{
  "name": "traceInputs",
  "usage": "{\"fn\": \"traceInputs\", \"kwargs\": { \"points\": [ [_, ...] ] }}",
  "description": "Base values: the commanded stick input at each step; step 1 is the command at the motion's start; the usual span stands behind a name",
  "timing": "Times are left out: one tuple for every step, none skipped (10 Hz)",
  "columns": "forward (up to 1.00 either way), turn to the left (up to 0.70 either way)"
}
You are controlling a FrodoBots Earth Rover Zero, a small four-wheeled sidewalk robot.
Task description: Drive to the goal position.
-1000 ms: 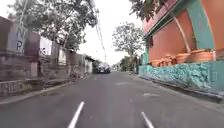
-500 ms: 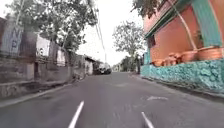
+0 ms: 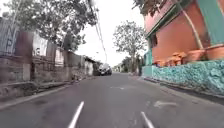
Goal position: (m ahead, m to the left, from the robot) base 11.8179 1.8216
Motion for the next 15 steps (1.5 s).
{"fn": "traceInputs", "kwargs": {
  "points": [
    [0.7, 0.0],
    [0.7, 0.0],
    [0.7, 0.0],
    [0.7, 0.0],
    [0.7, 0.0],
    [0.7, 0.0],
    [0.7, 0.0],
    [0.7, 0.0],
    [0.7, 0.0],
    [0.7, 0.0],
    [0.7, 0.0],
    [0.7, 0.0],
    [0.7, 0.0],
    [0.7, 0.0],
    [0.7, 0.0]
  ]
}}
